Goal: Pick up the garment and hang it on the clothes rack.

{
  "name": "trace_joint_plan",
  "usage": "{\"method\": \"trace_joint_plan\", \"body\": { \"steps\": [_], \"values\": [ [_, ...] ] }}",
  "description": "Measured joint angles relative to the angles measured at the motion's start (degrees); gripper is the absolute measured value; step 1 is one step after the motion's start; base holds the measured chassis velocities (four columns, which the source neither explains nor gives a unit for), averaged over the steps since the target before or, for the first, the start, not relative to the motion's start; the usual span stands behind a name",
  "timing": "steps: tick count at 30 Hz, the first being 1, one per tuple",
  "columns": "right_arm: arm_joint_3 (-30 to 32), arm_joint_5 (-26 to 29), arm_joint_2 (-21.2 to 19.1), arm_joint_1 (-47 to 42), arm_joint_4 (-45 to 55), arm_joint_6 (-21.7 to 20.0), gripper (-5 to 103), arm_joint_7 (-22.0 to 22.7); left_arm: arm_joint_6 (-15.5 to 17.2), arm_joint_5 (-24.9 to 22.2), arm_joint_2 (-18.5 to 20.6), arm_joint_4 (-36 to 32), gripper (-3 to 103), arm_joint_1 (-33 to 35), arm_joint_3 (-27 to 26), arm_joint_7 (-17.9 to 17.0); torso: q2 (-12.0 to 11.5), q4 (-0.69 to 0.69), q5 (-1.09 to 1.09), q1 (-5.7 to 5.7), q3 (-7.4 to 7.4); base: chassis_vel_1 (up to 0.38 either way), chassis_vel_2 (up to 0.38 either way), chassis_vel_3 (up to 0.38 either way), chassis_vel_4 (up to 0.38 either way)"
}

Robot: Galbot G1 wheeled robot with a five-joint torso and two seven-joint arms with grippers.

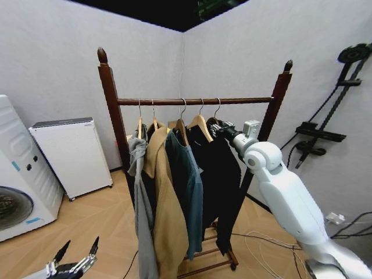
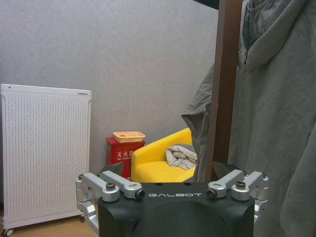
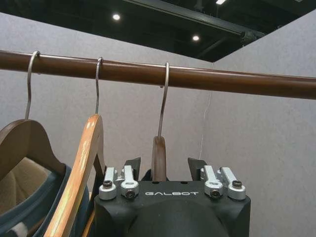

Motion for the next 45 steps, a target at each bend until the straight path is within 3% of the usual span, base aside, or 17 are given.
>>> {"method": "trace_joint_plan", "body": {
  "steps": [1, 6, 8, 9, 14, 30, 45],
  "values": [
    [0.0, 0.0, 0.0, 0.0, 0.0, 0.0, 55, 0.0, 0.0, 0.0, 0.0, 0.0, 100, 0.0, 0.0, 0.0, 0.0, 0.0, 0.0, 0.0, 0.0, 0.0, 0.0, 0.0, 0.0],
    [5.88, 1.18, -1.63, -9.62, 8.19, -0.14, 77, 1.02, 0.0, 0.0, 0.0, 0.0, 100, 0.0, 0.0, 0.0, 0.0, -0.01, 0.0, 0.0, 0.0, 0.0, 0.0, 0.0, 0.0],
    [6.79, 1.29, -1.87, -11.42, 9.75, -0.14, 77, 1.3, 0.0, 0.0, 0.0, 0.0, 100, 0.0, 0.0, 0.01, 0.0, -0.01, 0.01, 0.0, 0.0, 0.0, 0.0, 0.0, 0.0],
    [8.05, 1.3, -2.02, -14.24, 12.17, -0.14, 88, 1.72, 0.0, 0.0, 0.0, 0.0, 100, 0.0, 0.0, 0.0, 0.0, -0.02, 0.01, 0.0, 0.0, 0.0, 0.0, 0.0, 0.0],
    [11.6, 1.3, -1.83, -23.52, 18.81, -1.13, 99, 4.38, 0.0, 0.0, 0.0, 0.0, 100, 0.0, 0.0, 0.0, 0.0, 0.0, 0.0, -0.01, 0.0, 0.0, 0.0, 0.0, 0.0],
    [20.97, -3.88, 0.32, -41.0, 30.54, -1.66, 100, 4.94, 0.0, 0.0, 0.0, 0.0, 100, 0.0, 0.0, 0.0, 0.0, -0.01, 0.0, 0.0, 0.0, 0.0, 0.0, 0.0, 0.0],
    [23.56, -4.19, 1.73, -45.31, 30.93, -1.47, 100, 6.39, 0.0, 0.0, 0.0, 0.0, 100, 0.0, 0.0, 0.0, -0.01, -0.01, 0.0, 0.0, 0.0, -0.02, -0.079, -0.082, -0.02]
  ]
}}
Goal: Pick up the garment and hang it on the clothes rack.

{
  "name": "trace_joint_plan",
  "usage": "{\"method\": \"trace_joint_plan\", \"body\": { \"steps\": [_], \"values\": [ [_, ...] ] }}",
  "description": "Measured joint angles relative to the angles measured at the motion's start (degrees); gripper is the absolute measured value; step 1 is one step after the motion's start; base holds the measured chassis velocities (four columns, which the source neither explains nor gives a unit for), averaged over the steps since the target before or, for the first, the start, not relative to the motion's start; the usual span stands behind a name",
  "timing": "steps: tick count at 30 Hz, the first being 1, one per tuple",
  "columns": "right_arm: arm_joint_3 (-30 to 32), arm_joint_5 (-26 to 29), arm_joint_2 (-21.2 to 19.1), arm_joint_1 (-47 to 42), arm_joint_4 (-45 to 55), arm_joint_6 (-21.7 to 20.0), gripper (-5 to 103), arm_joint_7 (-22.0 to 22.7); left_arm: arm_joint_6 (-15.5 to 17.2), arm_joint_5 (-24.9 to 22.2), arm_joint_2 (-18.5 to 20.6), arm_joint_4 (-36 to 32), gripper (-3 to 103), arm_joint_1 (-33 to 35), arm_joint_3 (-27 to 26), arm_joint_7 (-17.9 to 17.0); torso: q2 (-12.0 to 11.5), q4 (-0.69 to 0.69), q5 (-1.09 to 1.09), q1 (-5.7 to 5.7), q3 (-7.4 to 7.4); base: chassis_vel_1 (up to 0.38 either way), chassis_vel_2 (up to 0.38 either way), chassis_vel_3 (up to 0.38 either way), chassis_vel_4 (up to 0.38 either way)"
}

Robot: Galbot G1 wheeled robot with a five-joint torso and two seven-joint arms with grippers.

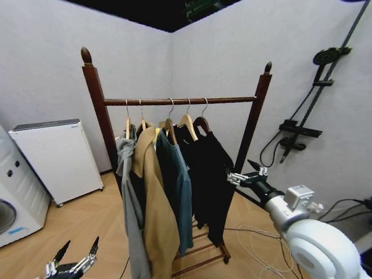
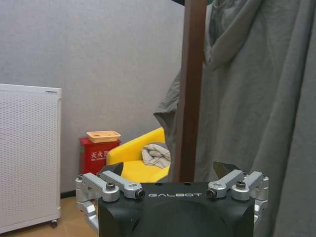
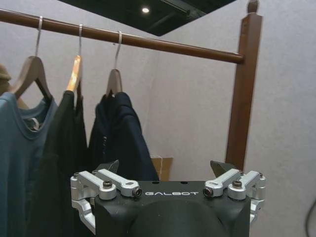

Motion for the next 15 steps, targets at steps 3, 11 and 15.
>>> {"method": "trace_joint_plan", "body": {
  "steps": [3, 11, 15],
  "values": [
    [0.05, 0.08, 0.08, -0.57, -0.08, 0.0, 100, 0.29, 0.0, 0.0, 0.0, 0.0, 100, 0.0, 0.0, 0.0, 0.0, 0.01, 0.01, 0.01, 0.0, -0.025, -0.179, -0.144, -0.032],
    [0.61, 0.12, 0.47, -1.93, -0.16, 0.14, 100, 0.39, 0.0, 0.0, 0.0, 0.0, 100, 0.0, 0.0, 0.02, 0.0, -0.02, 0.0, 0.02, 0.01, 0.016, -0.248, -0.243, 0.008],
    [1.55, 0.19, 0.6, -3.0, -0.18, 0.33, 100, 0.39, 0.0, 0.0, 0.0, 0.0, 100, 0.0, 0.0, 0.0, 0.0, 0.0, -0.02, 0.0, 0.0, 0.047, -0.324, -0.319, 0.063]
  ]
}}
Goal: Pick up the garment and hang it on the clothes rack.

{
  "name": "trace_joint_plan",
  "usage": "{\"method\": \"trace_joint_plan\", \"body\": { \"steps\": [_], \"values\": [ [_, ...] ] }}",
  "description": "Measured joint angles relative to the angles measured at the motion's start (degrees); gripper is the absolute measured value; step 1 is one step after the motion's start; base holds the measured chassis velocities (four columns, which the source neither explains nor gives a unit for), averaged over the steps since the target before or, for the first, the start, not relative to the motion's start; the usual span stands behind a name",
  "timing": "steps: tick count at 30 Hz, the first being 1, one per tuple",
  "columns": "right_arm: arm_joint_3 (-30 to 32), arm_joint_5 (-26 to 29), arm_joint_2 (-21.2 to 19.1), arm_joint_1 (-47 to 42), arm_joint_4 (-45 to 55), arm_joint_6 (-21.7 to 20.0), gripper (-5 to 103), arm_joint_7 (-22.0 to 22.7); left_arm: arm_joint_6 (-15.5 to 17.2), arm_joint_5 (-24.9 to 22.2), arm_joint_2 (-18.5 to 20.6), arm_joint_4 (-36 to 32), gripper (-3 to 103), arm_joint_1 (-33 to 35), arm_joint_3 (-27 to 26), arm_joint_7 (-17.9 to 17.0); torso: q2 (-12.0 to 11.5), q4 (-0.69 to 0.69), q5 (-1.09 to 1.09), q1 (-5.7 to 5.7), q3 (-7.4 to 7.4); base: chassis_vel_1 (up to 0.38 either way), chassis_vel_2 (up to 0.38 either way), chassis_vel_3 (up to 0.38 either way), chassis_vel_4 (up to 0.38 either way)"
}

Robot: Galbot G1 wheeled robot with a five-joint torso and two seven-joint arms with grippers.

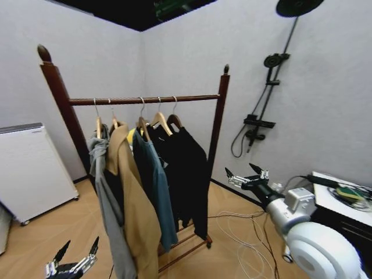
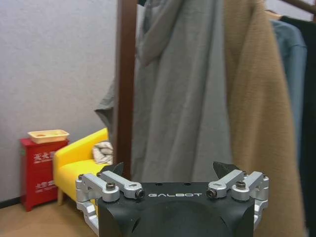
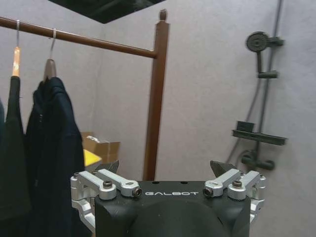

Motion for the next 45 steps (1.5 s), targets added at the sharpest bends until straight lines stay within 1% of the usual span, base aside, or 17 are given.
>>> {"method": "trace_joint_plan", "body": {
  "steps": [1, 4, 5, 7, 8, 10, 11, 12, 13, 14, 16, 17, 19, 22, 25, 27, 45],
  "values": [
    [0.49, 0.03, 0.04, -0.37, -0.02, 0.06, 100, 0.0, 0.0, 0.0, 0.0, 0.0, 100, 0.0, 0.01, 0.03, -0.01, 0.0, 0.05, 0.01, 0.02, 0.151, -0.359, -0.392, 0.102],
    [0.64, 0.03, 0.06, -0.54, -0.02, 0.11, 100, -0.02, 0.0, 0.0, 0.0, 0.0, 100, 0.0, 0.0, 0.01, -0.01, -0.01, 0.08, 0.01, 0.01, 0.129, -0.375, -0.392, 0.134],
    [0.97, 0.04, 0.13, -1.01, -0.02, 0.51, 100, -0.21, 0.0, 0.0, 0.0, 0.0, 100, 0.0, 0.0, 0.01, 0.0, 0.0, -0.04, 0.0, 0.0, 0.118, -0.416, -0.362, 0.151],
    [1.23, -0.01, 0.41, -1.61, -0.03, 1.07, 100, -0.73, 0.0, 0.0, 0.0, 0.0, 100, 0.0, 0.0, 0.01, 0.02, -0.01, 0.08, -0.05, -0.01, 0.115, -0.34, -0.373, 0.102],
    [1.23, -0.01, 0.41, -1.61, -0.03, 1.07, 100, -0.73, 0.0, 0.0, 0.0, 0.0, 100, 0.0, 0.0, 0.01, 0.02, -0.01, 0.08, -0.05, -0.01, 0.099, -0.34, -0.373, 0.077],
    [1.17, -0.13, 0.55, -1.66, -0.02, 1.38, 100, -0.95, 0.0, 0.0, 0.0, 0.01, 100, 0.01, 0.0, -0.01, 0.04, 0.04, -0.03, -0.08, -0.02, 0.009, -0.187, -0.313, 0.058],
    [1.06, -0.17, 0.59, -1.67, -0.02, 1.52, 100, -1.01, 0.0, 0.0, 0.0, 0.0, 100, 0.01, 0.0, -0.01, 0.04, 0.01, -0.02, -0.08, -0.02, -0.079, -0.105, -0.274, -0.037],
    [1.06, -0.17, 0.59, -1.67, -0.02, 1.52, 100, -1.01, 0.0, 0.0, 0.0, 0.0, 100, 0.01, 0.0, -0.01, 0.04, 0.01, -0.02, -0.08, -0.02, -0.079, -0.105, -0.274, -0.037],
    [0.92, -0.26, 0.65, -1.67, -0.02, 1.64, 100, -1.06, 0.0, 0.0, 0.0, 0.0, 100, 0.01, 0.0, 0.02, 0.03, -0.04, 0.03, -0.08, -0.01, -0.145, -0.167, -0.211, -0.138],
    [0.69, -0.4, 0.74, -1.67, -0.05, 1.74, 100, -1.07, 0.0, 0.0, 0.0, 0.0, 100, 0.01, 0.0, 0.05, 0.02, -0.06, 0.07, -0.05, -0.01, -0.145, -0.185, -0.156, -0.138],
    [0.55, -0.48, 0.79, -1.67, -0.05, 1.78, 100, -1.08, 0.0, 0.0, 0.0, 0.0, 100, 0.01, 0.0, 0.04, 0.02, -0.03, 0.06, -0.04, 0.0, -0.194, -0.185, -0.156, -0.151],
    [0.22, -0.68, 0.88, -1.66, -0.06, 1.86, 100, -1.11, 0.0, 0.0, 0.0, 0.0, 100, 0.01, 0.0, 0.03, 0.0, 0.0, -0.01, 0.0, 0.0, -0.199, -0.087, -0.045, -0.151],
    [-0.34, -1.1, 1.04, -1.66, -0.08, 2.0, 100, -1.14, 0.0, 0.0, 0.0, 0.0, 100, 0.01, 0.0, 0.02, -0.03, 0.03, 0.03, 0.06, 0.03, -0.176, -0.066, -0.026, -0.171],
    [-0.63, -1.31, 1.18, -1.69, -0.09, 2.11, 100, -1.17, 0.0, 0.0, 0.0, 0.0, 100, 0.0, 0.0, 0.01, -0.03, 0.01, -0.01, 0.07, 0.02, -0.147, -0.05, -0.06, -0.183],
    [-0.75, -1.4, 1.25, -1.69, -0.1, 2.12, 100, -1.18, 0.0, 0.0, 0.0, 0.0, 100, 0.0, 0.0, 0.0, -0.03, 0.01, 0.03, 0.05, 0.02, -0.121, -0.093, -0.109, -0.168],
    [-0.76, -1.41, 1.26, -1.69, -0.1, 2.12, 100, -1.19, 0.0, 0.0, 0.0, 0.0, 100, 0.0, 0.0, 0.0, -0.02, 0.0, 0.0, 0.03, 0.01, -0.098, -0.124, -0.163, -0.139],
    [-1.56, -2.31, 1.28, -1.87, -0.08, 2.21, 100, -1.4, 0.0, 0.0, 0.0, 0.0, 100, 0.01, 0.0, 0.01, 0.0, -0.01, 0.03, 0.0, 0.01, -0.098, -0.157, -0.149, -0.099]
  ]
}}
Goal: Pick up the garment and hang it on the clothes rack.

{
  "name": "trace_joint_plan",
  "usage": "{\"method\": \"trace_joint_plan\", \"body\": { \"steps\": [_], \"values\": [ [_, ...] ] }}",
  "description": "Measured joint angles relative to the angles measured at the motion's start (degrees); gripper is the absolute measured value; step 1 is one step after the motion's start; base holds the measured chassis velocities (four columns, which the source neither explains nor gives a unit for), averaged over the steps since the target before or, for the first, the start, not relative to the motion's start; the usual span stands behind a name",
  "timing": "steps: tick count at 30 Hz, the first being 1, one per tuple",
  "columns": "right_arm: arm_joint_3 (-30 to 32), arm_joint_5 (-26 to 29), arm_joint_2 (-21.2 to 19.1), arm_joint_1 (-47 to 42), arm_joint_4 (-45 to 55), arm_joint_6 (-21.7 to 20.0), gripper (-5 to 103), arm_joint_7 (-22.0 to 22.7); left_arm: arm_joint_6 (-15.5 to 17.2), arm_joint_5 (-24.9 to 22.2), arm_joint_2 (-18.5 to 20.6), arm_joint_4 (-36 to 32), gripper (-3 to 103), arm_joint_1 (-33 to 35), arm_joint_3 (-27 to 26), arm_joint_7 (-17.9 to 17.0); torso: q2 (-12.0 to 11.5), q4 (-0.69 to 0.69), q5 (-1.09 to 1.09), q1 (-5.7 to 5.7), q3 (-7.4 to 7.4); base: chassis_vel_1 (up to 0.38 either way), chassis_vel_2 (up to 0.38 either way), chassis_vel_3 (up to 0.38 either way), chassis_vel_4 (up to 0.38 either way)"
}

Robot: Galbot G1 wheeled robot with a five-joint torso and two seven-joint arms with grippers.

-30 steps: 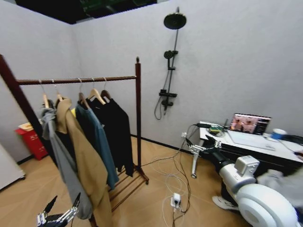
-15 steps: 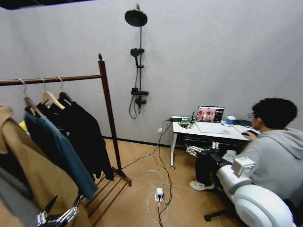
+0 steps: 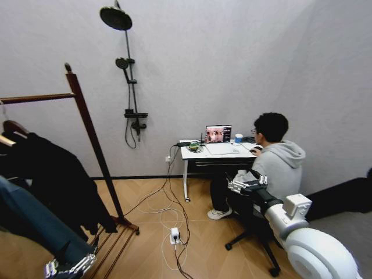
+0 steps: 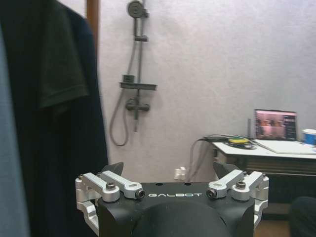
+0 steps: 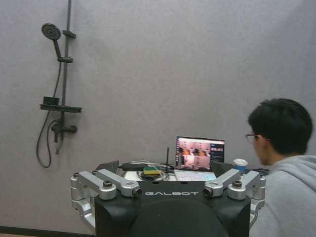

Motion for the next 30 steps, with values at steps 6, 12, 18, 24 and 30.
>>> {"method": "trace_joint_plan", "body": {
  "steps": [6, 12, 18, 24, 30],
  "values": [
    [0.28, 0.02, 0.04, 0.1, 0.01, -0.09, 100, -0.02, 0.0, 0.0, 0.0, 0.0, 100, 0.0, 0.0, -0.01, 0.0, 0.0, 0.02, 0.0, 0.0, -0.045, -0.188, -0.175, -0.045],
    [0.13, -0.04, 0.41, 0.02, 0.01, -0.28, 100, -0.02, 0.0, 0.0, 0.0, 0.0, 100, 0.0, 0.0, 0.02, 0.0, -0.01, 0.02, 0.0, 0.0, -0.07, -0.207, -0.191, -0.046],
    [-0.29, -0.39, 0.64, 0.09, 0.01, -0.35, 100, -0.07, 0.0, 0.0, 0.0, 0.0, 100, -0.01, 0.0, 0.01, 0.0, 0.0, -0.03, 0.0, 0.0, 0.019, -0.149, -0.147, 0.008],
    [-0.43, -0.39, 0.76, 0.34, 0.01, -0.36, 100, -0.18, 0.0, 0.0, 0.0, 0.01, 100, -0.01, 0.0, 0.0, 0.0, 0.02, -0.02, 0.0, 0.0, 0.123, -0.111, -0.099, 0.109],
    [-1.65, -0.97, 0.83, 0.81, 0.0, -0.35, 100, -0.31, 0.0, 0.0, 0.0, 0.0, 100, 0.0, 0.0, 0.0, 0.01, 0.01, -0.02, -0.01, -0.01, 0.134, -0.112, -0.111, 0.139]
  ]
}}
